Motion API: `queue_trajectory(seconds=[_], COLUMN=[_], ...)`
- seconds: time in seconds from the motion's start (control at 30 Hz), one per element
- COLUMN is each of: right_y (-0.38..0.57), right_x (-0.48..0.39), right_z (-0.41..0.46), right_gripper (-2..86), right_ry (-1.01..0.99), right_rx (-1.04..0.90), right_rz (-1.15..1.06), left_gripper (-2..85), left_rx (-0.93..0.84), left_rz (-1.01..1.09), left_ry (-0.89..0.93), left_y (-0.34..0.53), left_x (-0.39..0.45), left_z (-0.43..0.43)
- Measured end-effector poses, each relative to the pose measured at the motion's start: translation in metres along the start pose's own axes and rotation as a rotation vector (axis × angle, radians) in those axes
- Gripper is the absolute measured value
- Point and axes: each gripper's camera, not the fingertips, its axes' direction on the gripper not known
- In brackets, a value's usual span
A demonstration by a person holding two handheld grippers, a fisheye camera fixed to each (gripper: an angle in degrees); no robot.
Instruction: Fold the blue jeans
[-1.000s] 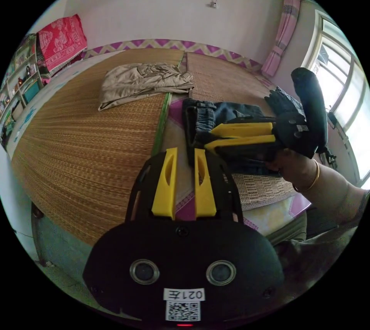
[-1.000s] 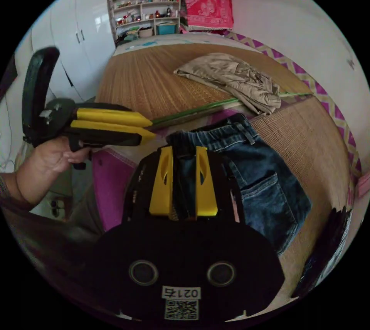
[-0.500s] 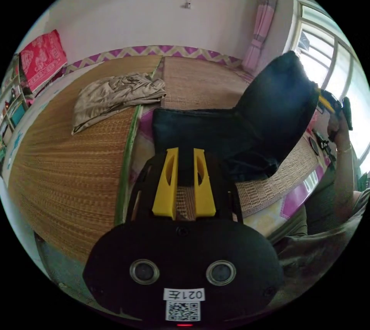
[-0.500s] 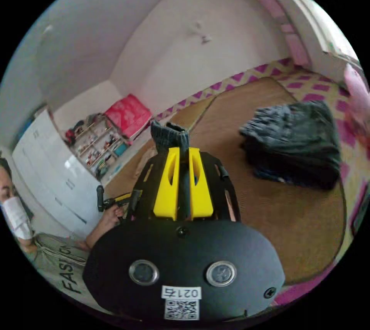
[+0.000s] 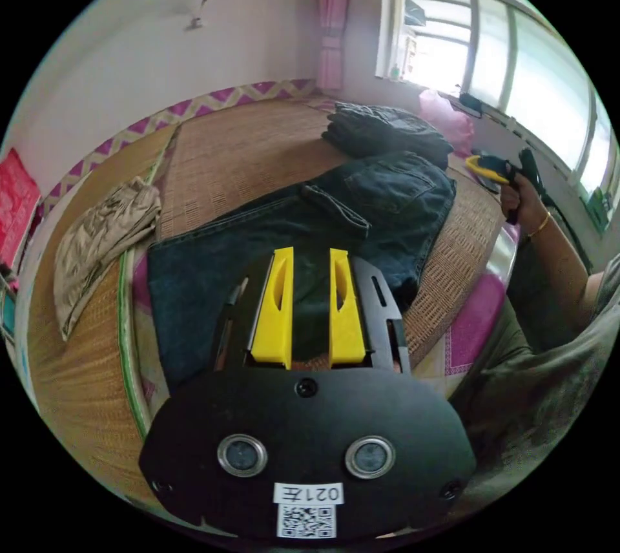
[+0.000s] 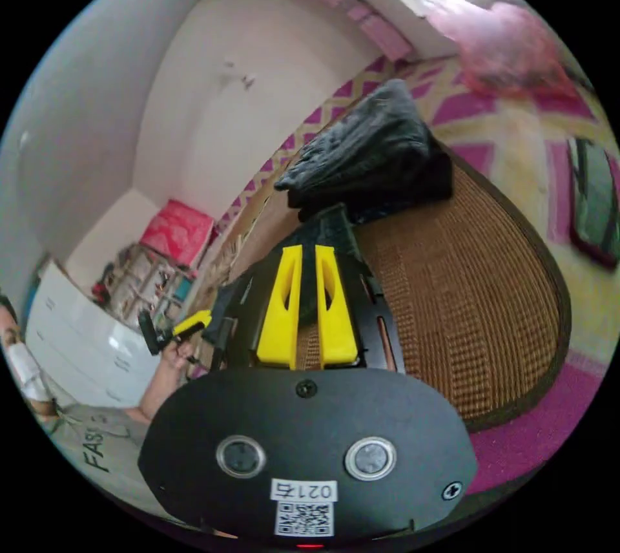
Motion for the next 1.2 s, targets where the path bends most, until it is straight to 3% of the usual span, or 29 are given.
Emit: queue_trajectory(seconds=[0.23,0.5,0.73,0.87,0.97,1.2], right_y=[-0.011,-0.002,-0.002,-0.004,-0.004,-0.01], right_x=[-0.038,-0.037,-0.039,-0.039,-0.043,-0.049], right_z=[0.107,0.113,0.115,0.116,0.118,0.122], right_gripper=[7.3,7.0,7.0,6.9,6.7,6.8], right_ry=[0.358,0.349,0.343,0.338,0.349,0.365], right_rx=[-0.284,-0.267,-0.274,-0.279,-0.282,-0.298], right_rz=[-0.238,-0.227,-0.212,-0.194,-0.198,-0.191], left_gripper=[8.9,9.4,6.9,5.0,4.8,3.9], left_rx=[-0.071,-0.176,-0.193,-0.066,0.077,0.338], left_rz=[0.136,0.21,0.064,-0.12,-0.209,-0.391], left_ry=[0.016,0.019,0.119,0.269,0.274,-0.032], left_y=[-0.032,-0.048,-0.052,-0.037,-0.021,0.052], left_x=[0.021,0.017,-0.029,-0.084,-0.123,-0.246], left_z=[0.037,0.074,0.074,0.05,0.011,-0.133])
